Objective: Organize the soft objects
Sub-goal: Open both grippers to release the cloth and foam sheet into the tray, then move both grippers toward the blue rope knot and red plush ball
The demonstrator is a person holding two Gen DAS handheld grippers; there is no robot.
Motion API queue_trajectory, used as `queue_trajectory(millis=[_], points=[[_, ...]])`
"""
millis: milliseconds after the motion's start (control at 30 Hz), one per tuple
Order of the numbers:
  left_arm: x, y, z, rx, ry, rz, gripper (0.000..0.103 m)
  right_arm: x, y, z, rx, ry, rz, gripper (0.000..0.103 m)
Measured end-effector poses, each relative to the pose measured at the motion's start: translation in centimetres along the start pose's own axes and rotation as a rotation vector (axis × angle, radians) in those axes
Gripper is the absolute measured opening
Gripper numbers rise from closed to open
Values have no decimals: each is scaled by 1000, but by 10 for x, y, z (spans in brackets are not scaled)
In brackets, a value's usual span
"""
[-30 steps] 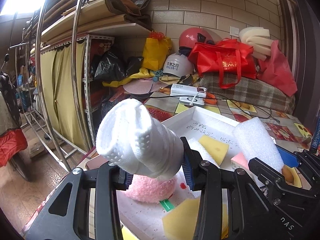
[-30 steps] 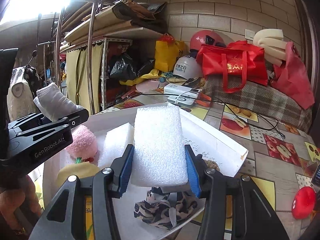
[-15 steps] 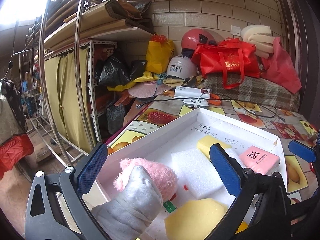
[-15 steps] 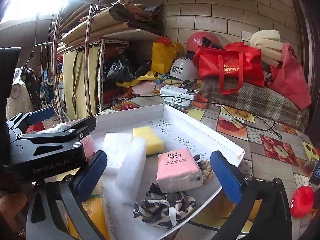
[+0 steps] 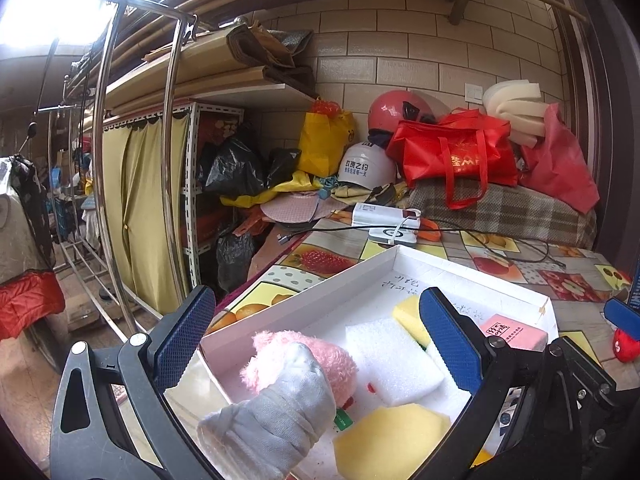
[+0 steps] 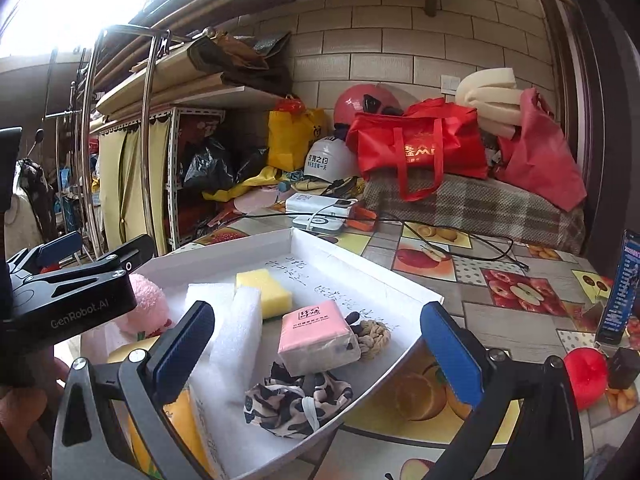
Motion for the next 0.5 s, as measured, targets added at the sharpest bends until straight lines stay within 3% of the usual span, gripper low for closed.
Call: queue_trajectory(millis=[333,500], points=[[23,27,17,-8,-55,6,103,9,37,15,45,11,-67,103],[59,40,29,-22,-128,93,103,38,60,34,23,-5,-69,103]])
Point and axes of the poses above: each gripper's, at about its wrist camera, not at the fingertips, and y roughly against the way its jaws point, x to its right, z to its underside, the point moved 8 cm from there along -y, roughly the way its jaws point, and after that the axes turned 11 degrees about -x, right-handed, at the moved point
